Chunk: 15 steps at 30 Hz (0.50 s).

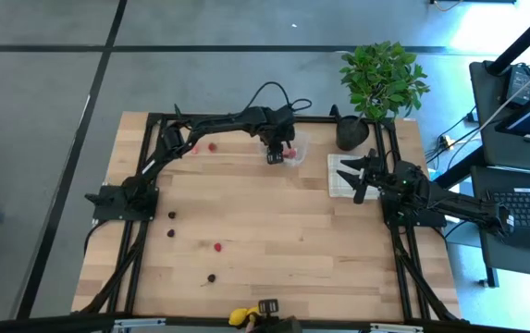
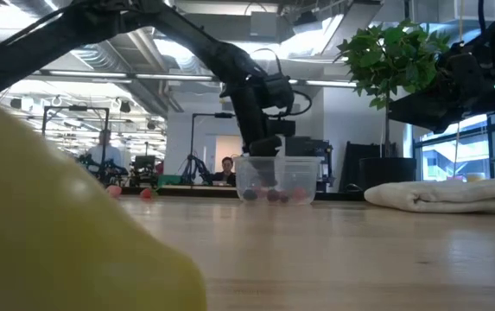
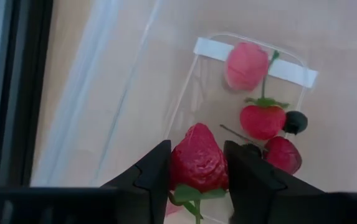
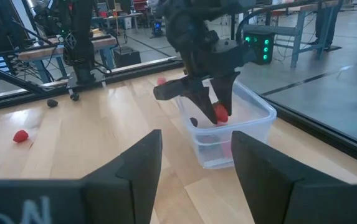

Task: Pick and placing Produce into tupperware
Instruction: Put the bottom strawberry into the transparent container

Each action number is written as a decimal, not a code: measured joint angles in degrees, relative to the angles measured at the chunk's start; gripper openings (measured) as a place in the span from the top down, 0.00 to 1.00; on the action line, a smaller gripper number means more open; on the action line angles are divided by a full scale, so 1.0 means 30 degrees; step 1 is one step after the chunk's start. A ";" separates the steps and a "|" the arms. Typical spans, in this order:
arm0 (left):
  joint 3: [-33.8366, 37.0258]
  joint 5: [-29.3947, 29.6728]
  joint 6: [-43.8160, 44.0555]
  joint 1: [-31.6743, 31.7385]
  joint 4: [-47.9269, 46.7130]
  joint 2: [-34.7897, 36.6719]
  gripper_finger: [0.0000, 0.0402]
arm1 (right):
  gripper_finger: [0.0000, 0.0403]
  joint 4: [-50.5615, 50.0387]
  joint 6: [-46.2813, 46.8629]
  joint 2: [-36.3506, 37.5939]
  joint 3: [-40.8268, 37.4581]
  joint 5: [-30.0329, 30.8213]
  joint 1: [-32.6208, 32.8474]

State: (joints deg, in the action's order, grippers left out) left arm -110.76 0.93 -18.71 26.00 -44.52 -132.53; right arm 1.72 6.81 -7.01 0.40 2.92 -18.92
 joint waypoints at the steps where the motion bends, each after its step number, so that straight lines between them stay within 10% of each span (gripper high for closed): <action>1: 0.0000 0.0000 -0.0005 0.0000 -0.0024 0.0000 0.67 | 0.52 0.0000 -0.0007 0.0000 0.0000 0.0000 0.0003; 15: 0.0000 -0.0058 -0.0005 -0.0007 -0.0020 0.0000 0.68 | 0.52 0.0007 -0.0080 0.0000 0.0000 0.0000 0.0003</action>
State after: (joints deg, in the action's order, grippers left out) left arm -110.76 0.75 -18.72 25.98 -44.58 -132.53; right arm 1.74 6.57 -7.01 0.40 2.92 -18.91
